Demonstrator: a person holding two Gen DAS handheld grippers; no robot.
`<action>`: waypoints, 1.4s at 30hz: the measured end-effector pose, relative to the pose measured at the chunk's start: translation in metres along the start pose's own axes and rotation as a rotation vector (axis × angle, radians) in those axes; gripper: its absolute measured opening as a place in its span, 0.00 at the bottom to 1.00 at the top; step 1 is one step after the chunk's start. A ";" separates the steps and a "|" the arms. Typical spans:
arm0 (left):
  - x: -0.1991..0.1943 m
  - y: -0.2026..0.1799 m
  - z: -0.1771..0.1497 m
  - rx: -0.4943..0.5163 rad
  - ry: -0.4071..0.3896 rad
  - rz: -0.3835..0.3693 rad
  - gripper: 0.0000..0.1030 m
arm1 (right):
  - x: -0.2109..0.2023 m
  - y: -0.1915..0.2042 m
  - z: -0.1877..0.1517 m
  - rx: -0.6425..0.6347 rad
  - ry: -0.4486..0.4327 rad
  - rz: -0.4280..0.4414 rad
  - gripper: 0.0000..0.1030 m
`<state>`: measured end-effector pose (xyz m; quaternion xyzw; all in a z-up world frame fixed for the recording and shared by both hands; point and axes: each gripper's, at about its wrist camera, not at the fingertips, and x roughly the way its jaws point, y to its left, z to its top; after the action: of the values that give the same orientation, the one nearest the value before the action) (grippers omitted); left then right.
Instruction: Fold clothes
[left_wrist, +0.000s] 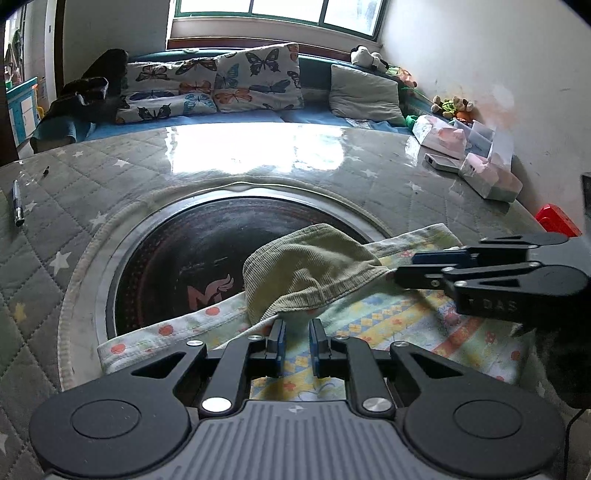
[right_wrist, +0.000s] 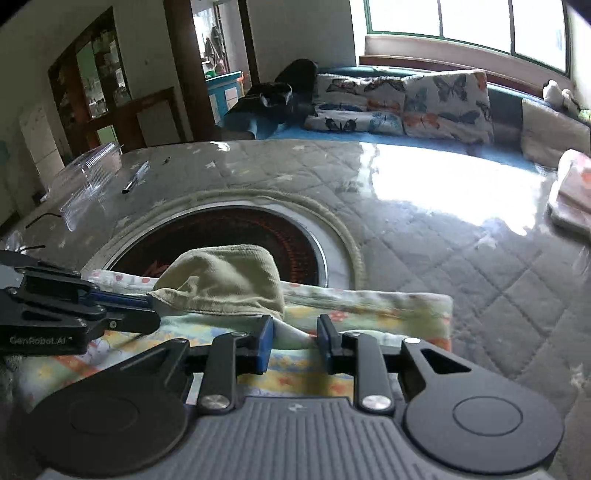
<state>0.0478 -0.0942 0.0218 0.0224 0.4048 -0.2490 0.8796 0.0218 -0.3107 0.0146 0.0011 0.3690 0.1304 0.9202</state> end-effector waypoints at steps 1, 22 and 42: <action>-0.002 -0.001 0.000 0.002 -0.002 0.000 0.17 | -0.005 0.002 -0.001 -0.008 -0.010 -0.003 0.26; -0.062 -0.038 -0.062 0.057 -0.088 -0.009 0.37 | -0.043 0.057 -0.034 -0.123 -0.007 0.095 0.30; -0.069 -0.040 -0.087 0.083 -0.126 -0.010 0.41 | -0.079 0.033 -0.076 -0.096 -0.044 -0.016 0.36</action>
<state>-0.0696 -0.0789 0.0199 0.0413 0.3381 -0.2709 0.9003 -0.0926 -0.3055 0.0161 -0.0433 0.3419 0.1406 0.9282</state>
